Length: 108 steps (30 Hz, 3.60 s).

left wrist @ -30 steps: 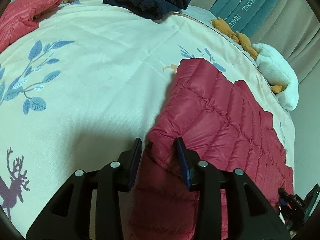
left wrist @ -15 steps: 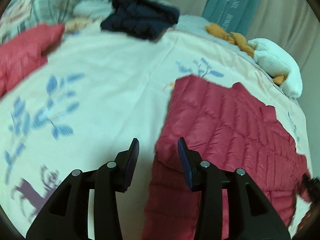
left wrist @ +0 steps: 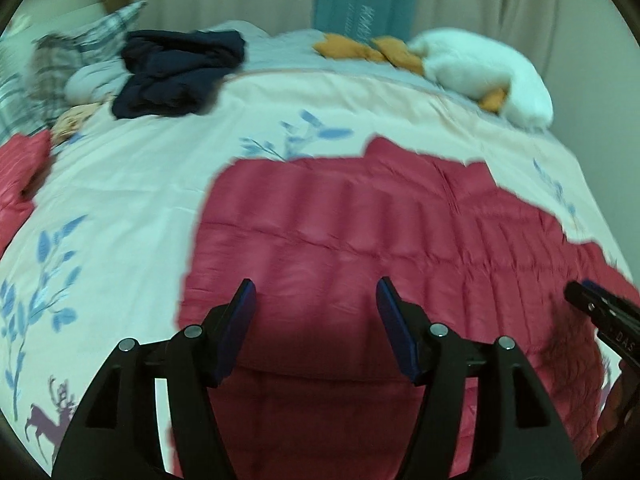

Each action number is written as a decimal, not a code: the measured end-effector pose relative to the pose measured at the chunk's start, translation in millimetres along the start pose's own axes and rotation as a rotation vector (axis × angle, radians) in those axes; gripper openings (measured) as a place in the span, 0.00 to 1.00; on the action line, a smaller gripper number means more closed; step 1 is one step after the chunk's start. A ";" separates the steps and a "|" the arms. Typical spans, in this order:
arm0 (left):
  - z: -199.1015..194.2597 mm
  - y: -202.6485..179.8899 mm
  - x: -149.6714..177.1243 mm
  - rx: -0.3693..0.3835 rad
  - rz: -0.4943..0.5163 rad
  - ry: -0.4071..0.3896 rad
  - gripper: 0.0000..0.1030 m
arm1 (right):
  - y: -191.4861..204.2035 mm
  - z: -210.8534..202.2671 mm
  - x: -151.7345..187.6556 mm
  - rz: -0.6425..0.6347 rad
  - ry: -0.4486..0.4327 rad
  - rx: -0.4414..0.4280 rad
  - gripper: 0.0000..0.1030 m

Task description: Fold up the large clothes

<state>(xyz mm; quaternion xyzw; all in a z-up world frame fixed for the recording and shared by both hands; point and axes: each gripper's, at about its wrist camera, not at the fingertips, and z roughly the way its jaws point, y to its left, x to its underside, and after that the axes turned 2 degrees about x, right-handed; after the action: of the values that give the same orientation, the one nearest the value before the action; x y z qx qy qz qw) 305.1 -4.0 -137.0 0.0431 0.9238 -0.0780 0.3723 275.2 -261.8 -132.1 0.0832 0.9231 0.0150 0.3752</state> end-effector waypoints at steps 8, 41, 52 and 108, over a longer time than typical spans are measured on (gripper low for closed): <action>30.9 -9.0 11.5 -0.062 0.085 0.069 0.61 | 2.3 37.8 11.3 -0.025 0.083 0.009 0.50; 34.5 -6.2 19.5 -0.101 0.088 0.110 0.73 | -17.7 33.4 30.1 0.013 0.140 -0.015 0.60; 29.8 -8.4 19.2 -0.123 0.080 0.118 0.74 | -21.9 33.0 27.9 0.034 0.156 -0.038 0.61; -106.3 -34.5 111.4 0.210 -0.127 0.186 0.99 | -377.5 -90.9 140.4 1.030 -0.149 -0.077 0.78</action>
<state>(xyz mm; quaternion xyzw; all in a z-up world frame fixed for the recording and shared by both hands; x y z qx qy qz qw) 147.8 -16.9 -134.9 0.0302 0.9419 -0.1934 0.2729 59.4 -607.6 -197.7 0.5133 0.7322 0.2257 0.3865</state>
